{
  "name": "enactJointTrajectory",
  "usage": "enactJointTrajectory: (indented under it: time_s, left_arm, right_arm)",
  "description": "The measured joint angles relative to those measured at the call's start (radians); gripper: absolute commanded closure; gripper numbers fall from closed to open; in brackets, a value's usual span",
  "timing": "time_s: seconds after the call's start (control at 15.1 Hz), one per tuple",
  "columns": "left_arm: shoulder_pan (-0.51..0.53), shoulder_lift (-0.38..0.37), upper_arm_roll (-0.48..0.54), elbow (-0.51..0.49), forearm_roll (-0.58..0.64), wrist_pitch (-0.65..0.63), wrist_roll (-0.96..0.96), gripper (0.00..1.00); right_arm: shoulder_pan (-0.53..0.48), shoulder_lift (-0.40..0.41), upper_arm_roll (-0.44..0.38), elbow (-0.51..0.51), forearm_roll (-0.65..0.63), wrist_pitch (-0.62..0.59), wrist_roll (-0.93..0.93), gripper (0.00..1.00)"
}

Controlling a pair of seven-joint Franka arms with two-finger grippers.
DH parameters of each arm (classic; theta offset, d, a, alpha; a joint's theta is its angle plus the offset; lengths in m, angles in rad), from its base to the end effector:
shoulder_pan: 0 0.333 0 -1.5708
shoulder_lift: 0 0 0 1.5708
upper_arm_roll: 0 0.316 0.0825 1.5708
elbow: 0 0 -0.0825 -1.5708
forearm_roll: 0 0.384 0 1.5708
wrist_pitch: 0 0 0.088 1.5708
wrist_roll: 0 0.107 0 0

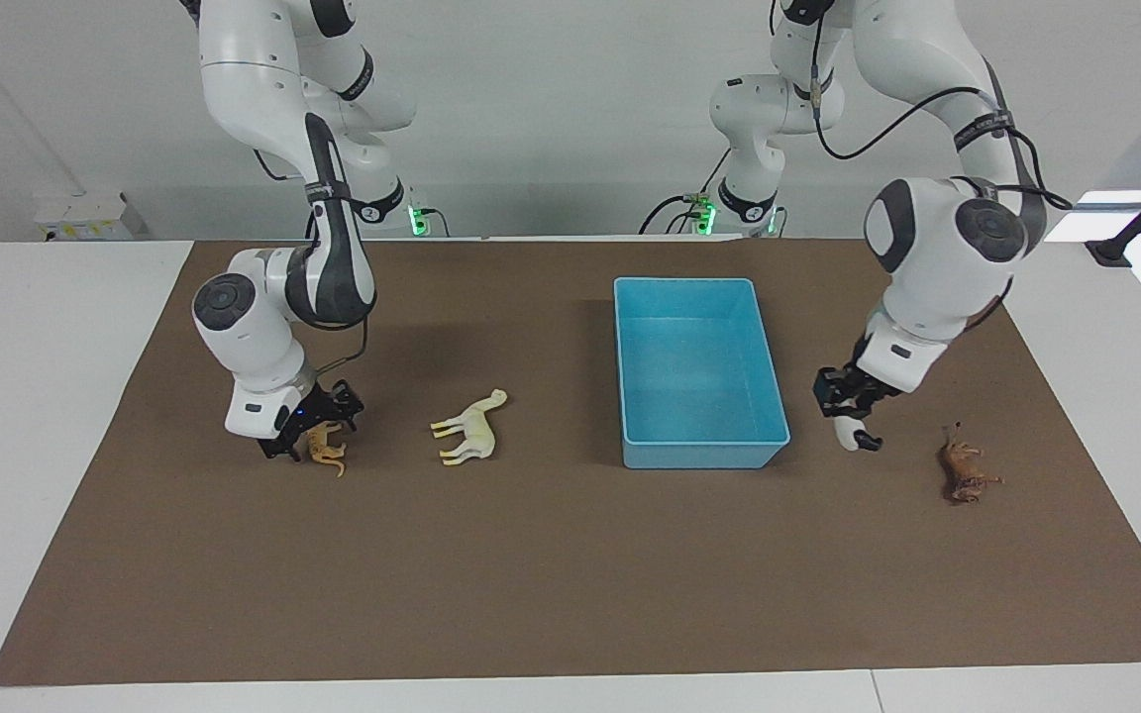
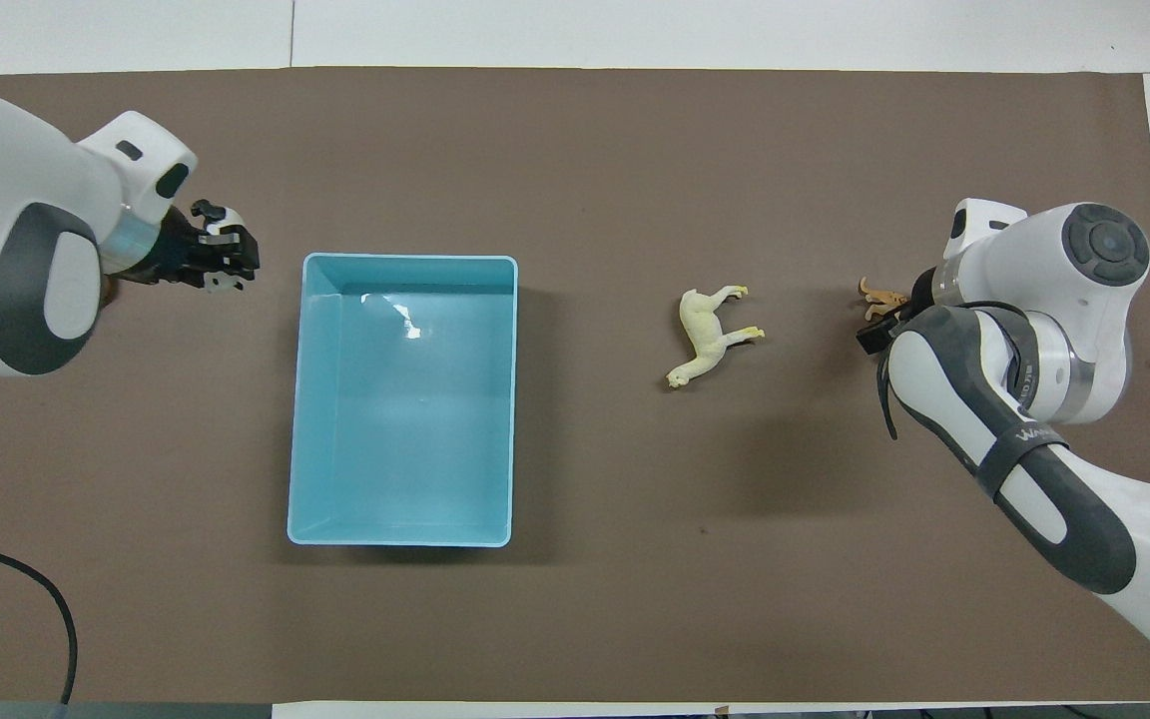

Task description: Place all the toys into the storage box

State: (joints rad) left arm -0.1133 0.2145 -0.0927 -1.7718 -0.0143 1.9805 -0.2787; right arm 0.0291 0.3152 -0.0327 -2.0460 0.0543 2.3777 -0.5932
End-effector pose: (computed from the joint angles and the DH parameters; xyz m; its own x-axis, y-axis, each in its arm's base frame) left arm 0.6072 -0.1244 0.4377 0.9967 0.0802 -0.0139 0.0806 -0.9963 0.0301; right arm 0.5950 -0.0011 0.2876 0.8510 0.5243 0.0292 0.5248 -0.8511 -0.0142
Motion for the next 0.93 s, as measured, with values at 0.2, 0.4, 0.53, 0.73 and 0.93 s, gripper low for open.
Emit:
enactJointTrajectory:
  time_s: [0.2, 0.4, 0.53, 0.73, 0.93]
  left_arm:
    - [-0.173, -0.043, -0.004, -0.116, 0.001, 0.002, -0.156, 0.00]
    - [-0.193, -0.066, 0.006, -0.143, 0.003, 0.010, -0.148, 0.00]
    - [-0.137, -0.085, 0.035, -0.119, 0.005, 0.014, -0.031, 0.00]
    - [0.079, -0.083, 0.056, -0.081, 0.005, 0.124, 0.266, 0.00]
    - [0.242, -0.023, 0.062, -0.081, 0.014, 0.302, 0.481, 0.00]
  right_arm:
    - [-0.002, 0.000, -0.001, -0.016, 0.001, 0.000, 0.000, 0.74]
    - [-0.003, -0.009, -0.001, -0.021, 0.008, -0.001, 0.001, 1.00]
    - [-0.003, -0.010, -0.001, -0.024, 0.008, -0.001, 0.002, 1.00]
    - [-0.003, -0.010, -0.001, -0.023, 0.008, -0.001, 0.002, 1.00]
    - [0.004, -0.010, 0.000, 0.006, 0.008, -0.044, 0.043, 1.00]
